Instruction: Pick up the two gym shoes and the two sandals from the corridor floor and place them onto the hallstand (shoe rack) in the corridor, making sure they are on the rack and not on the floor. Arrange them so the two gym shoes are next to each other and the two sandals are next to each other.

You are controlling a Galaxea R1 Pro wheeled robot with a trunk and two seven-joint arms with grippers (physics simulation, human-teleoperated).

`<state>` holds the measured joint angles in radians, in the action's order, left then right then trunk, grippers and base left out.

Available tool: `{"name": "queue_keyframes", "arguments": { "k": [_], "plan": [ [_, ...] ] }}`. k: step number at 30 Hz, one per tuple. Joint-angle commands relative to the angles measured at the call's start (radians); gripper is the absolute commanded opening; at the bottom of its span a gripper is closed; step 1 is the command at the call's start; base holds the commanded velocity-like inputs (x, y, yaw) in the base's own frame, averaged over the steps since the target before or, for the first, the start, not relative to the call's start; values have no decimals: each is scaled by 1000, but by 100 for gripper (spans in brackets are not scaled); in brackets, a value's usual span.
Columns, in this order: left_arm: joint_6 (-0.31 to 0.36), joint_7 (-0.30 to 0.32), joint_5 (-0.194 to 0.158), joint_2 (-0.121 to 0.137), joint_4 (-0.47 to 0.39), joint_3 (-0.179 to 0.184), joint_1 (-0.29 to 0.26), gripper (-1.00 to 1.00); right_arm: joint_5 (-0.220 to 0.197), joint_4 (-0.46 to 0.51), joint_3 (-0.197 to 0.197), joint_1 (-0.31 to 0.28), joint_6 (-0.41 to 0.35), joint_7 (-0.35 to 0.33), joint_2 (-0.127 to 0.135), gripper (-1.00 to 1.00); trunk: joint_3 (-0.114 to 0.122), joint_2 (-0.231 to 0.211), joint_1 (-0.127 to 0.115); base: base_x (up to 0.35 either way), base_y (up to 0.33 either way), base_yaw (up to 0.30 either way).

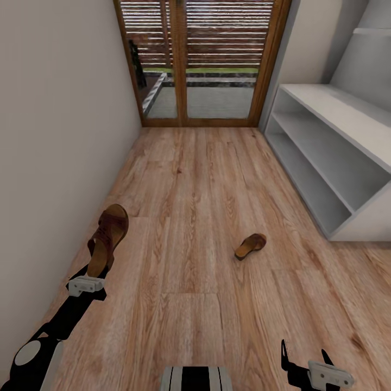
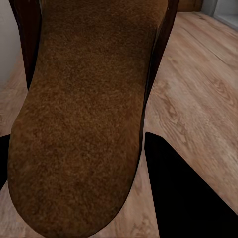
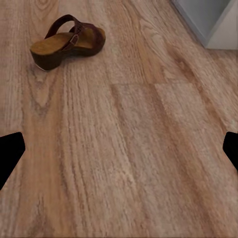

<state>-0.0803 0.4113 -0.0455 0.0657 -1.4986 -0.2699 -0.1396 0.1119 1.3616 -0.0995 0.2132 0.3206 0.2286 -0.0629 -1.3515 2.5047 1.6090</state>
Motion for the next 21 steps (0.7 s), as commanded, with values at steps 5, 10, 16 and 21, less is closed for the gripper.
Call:
{"name": "queue_keyframes", "arguments": {
  "k": [5,10,16,21],
  "plan": [
    [-1,0,3,0,0,0,0,-100,0,0,0,0,0,0,0,100,0,0,0,87,250,0],
    [-1,0,3,0,0,0,0,-100,0,0,0,0,0,0,0,100,0,0,0,86,264,0],
    [-1,0,3,1,0,0,0,-100,0,-1,0,0,0,0,0,100,0,0,0,84,271,0],
    [-2,1,3,1,1,0,0,-100,0,-1,0,0,0,0,0,100,0,0,0,83,275,0]
  ]
}}
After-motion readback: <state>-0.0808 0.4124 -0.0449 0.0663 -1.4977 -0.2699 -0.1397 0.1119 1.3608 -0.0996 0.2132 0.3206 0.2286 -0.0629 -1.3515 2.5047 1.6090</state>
